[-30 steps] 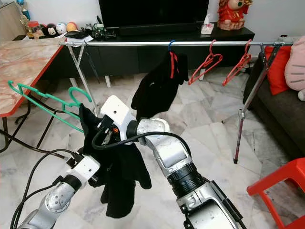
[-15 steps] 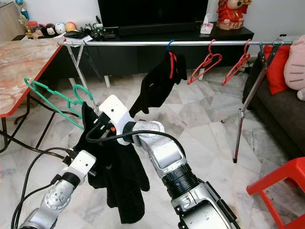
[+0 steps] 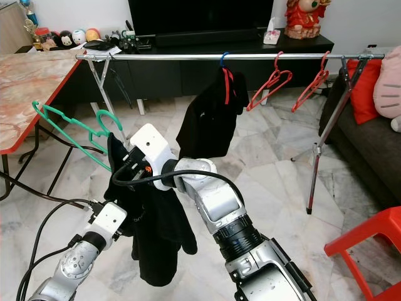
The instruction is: Hang hanger
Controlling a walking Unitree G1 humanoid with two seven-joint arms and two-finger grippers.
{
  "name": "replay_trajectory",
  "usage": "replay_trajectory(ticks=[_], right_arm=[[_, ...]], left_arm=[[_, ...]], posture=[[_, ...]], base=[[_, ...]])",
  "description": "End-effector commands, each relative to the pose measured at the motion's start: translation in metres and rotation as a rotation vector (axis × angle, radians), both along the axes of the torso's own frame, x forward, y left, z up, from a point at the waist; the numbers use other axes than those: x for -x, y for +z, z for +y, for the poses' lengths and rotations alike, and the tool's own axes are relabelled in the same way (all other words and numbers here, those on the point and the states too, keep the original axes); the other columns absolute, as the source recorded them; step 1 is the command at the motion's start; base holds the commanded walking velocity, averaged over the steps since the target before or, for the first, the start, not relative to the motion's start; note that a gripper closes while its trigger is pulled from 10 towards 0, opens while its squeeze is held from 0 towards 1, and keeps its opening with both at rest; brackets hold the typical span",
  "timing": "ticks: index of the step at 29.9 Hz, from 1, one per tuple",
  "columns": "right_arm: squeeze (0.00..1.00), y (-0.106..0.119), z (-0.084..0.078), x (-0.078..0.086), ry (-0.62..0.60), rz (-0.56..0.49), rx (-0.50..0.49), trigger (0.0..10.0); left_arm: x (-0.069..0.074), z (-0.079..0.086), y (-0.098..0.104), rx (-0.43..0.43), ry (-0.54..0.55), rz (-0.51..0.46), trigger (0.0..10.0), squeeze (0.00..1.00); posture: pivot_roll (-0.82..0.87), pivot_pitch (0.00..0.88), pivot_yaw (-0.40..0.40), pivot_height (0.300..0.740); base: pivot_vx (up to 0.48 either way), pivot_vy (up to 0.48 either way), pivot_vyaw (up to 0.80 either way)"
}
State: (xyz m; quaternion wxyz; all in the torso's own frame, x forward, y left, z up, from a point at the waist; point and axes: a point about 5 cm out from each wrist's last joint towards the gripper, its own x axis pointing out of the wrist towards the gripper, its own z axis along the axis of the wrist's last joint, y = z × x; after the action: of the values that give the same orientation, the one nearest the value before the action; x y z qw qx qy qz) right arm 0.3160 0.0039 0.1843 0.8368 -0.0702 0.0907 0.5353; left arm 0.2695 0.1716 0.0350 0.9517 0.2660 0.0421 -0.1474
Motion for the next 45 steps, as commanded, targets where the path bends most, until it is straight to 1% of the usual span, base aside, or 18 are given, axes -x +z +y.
replay_trajectory(ticks=[1,6,7,10,12,15,21,23,26,31,32,34,35,37,38,39,42,45], right_arm=[[0.0,0.019,0.004,0.003,0.032,-0.058,-0.049,0.0],[0.0,0.021,0.005,0.007,0.057,-0.062,-0.053,0.0],[0.0,0.021,0.005,0.007,0.058,-0.062,-0.053,0.0],[0.0,0.022,0.005,0.008,0.059,-0.061,-0.054,0.0],[0.0,0.024,0.006,0.009,0.065,-0.063,-0.06,0.0],[0.0,0.024,0.006,0.009,0.064,-0.065,-0.058,0.0],[0.0,0.021,0.003,0.01,0.055,-0.06,-0.046,0.0],[0.0,0.021,0.002,0.01,0.056,-0.06,-0.044,0.0],[0.0,0.019,0.0,0.01,0.054,-0.061,-0.031,0.0],[0.0,0.009,-0.017,0.003,0.007,-0.108,0.05,0.0],[0.0,0.009,-0.017,0.003,0.007,-0.108,0.05,0.0],[0.0,0.0,-0.035,-0.001,-0.05,-0.093,0.087,0.0],[0.0,0.0,-0.035,-0.001,-0.05,-0.093,0.087,0.0],[0.0,-0.006,-0.049,-0.002,-0.085,-0.081,0.116,0.0],[0.0,-0.006,-0.049,-0.002,-0.085,-0.081,0.116,0.0],[0.0,-0.01,-0.058,-0.002,-0.107,-0.073,0.134,0.0],[0.0,-0.014,-0.066,-0.002,-0.124,-0.071,0.149,0.0],[0.0,-0.014,-0.067,-0.002,-0.124,-0.071,0.15,0.0]], left_arm=[[0.003,0.0,-0.006,0.007,-0.005,0.041,0.0,0.0],[0.003,-0.002,-0.008,0.013,-0.004,0.05,0.0,0.0],[0.003,-0.002,-0.009,0.022,-0.003,0.06,9.9,0.0],[0.003,-0.003,-0.01,0.036,-0.002,0.074,9.9,0.0],[0.002,0.003,-0.013,0.005,0.06,0.079,10.0,0.0],[0.0,0.009,-0.013,-0.002,0.126,0.063,10.0,0.0],[-0.002,0.02,-0.015,-0.028,0.229,0.058,10.0,0.0],[-0.002,0.022,-0.015,-0.034,0.242,0.057,10.0,0.0],[-0.003,0.029,-0.013,-0.051,0.305,0.031,10.0,0.0],[-0.003,0.038,-0.006,-0.032,0.391,-0.039,10.0,0.0],[-0.003,0.038,-0.006,-0.032,0.391,-0.039,10.0,0.0],[-0.002,0.039,-0.004,0.006,0.398,-0.053,10.0,0.0],[-0.002,0.039,-0.004,0.006,0.398,-0.053,10.0,0.0],[-0.002,0.038,-0.004,0.008,0.4,-0.054,10.0,0.0],[-0.002,0.038,-0.004,0.008,0.4,-0.054,10.0,0.0],[-0.001,0.037,-0.005,0.01,0.397,-0.053,10.0,0.0],[-0.001,0.035,-0.006,0.015,0.393,-0.051,10.0,0.0],[0.0,0.035,-0.006,0.017,0.392,-0.052,10.0,0.0]], posture=[[-0.15,0.012,0.051,0.74],[-0.15,0.012,0.051,0.74],[-0.15,0.012,0.052,0.74],[-0.15,0.012,0.052,0.74],[-0.15,0.012,0.052,0.74],[-0.16,0.013,0.052,0.74],[-0.16,0.013,0.052,0.74],[-0.16,0.013,0.052,0.74],[-0.16,0.014,0.052,0.74],[-0.15,0.015,0.051,0.74],[-0.15,0.015,0.051,0.74],[-0.16,0.018,0.053,0.74],[-0.16,0.018,0.053,0.74],[-0.16,0.021,0.055,0.74],[-0.16,0.021,0.055,0.74],[-0.17,0.022,0.059,0.74],[-0.17,0.022,0.059,0.74],[-0.17,0.022,0.059,0.74]], base=[[0.0,0.0,0.0],[0.0,0.0,0.0],[0.0,0.0,0.0],[0.0,0.0,0.0],[0.0,0.0,0.0],[0.0,0.0,0.0],[0.0,0.0,0.0],[0.0,0.0,0.0],[0.0,0.0,0.0],[0.0,0.0,0.0],[0.0,0.0,0.0],[0.0,0.0,0.0],[0.0,0.0,0.0],[0.0,0.0,0.0],[0.0,0.0,0.0],[0.0,0.0,0.0],[0.0,0.0,0.0],[0.0,0.0,0.0]])
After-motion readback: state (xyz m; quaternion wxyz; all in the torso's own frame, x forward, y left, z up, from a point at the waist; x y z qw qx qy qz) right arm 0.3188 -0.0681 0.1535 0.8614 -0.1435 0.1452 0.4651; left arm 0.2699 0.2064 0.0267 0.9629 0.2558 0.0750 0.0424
